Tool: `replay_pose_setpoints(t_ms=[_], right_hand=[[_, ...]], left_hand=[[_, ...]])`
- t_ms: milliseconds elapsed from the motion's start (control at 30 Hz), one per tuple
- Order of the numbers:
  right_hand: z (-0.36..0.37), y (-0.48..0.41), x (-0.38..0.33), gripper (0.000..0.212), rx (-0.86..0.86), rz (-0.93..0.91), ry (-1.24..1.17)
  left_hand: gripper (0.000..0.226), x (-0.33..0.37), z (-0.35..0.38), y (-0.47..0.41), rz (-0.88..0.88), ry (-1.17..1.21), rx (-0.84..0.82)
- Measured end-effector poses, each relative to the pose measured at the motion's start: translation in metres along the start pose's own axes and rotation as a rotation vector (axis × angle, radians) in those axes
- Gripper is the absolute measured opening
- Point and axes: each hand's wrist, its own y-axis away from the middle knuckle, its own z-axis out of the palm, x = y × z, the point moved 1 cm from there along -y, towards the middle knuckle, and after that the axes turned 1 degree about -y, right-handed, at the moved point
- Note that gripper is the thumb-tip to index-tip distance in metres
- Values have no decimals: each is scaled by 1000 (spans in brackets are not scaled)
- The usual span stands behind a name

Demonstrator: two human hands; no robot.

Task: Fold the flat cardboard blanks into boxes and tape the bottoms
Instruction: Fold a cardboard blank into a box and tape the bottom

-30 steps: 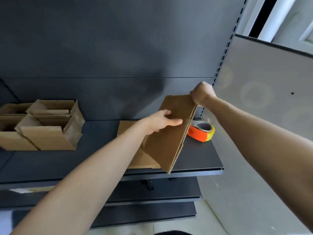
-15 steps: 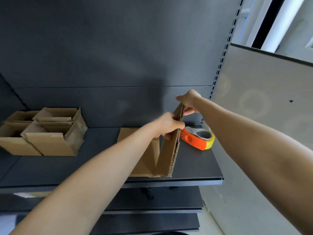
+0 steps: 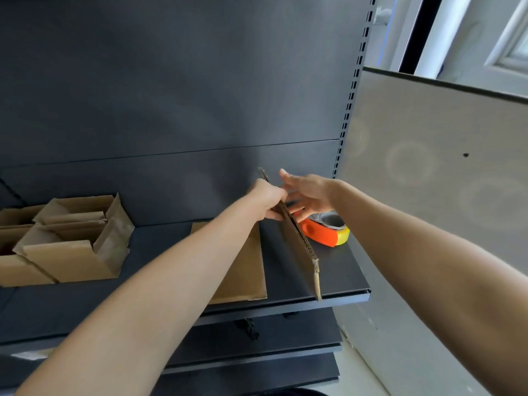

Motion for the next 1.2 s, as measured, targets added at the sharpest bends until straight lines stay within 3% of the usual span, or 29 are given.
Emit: replay_pose_setpoints(t_ms=[167, 267, 467, 667, 800, 1000, 1200], right_hand=[[1, 5, 11, 73, 31, 42, 18], [-2, 13, 13, 69, 44, 56, 44], [2, 23, 21, 34, 4, 111, 158], [2, 27, 30, 50, -6, 130, 281], [-1, 27, 37, 55, 23, 135, 251], [3, 33, 39, 41, 16, 117, 202], [9, 34, 27, 33, 226, 16, 344]], left_hand=[[36, -11, 1, -3, -28, 4, -88], [58, -20, 0, -5, -29, -4, -103], [71, -28, -5, -12, -13, 65, -143], [86, -36, -11, -21, 7, 112, -174], [87, -41, -13, -23, 8, 118, -189], [79, -44, -13, -26, 24, 110, -175], [71, -44, -18, -28, 17, 90, -141]])
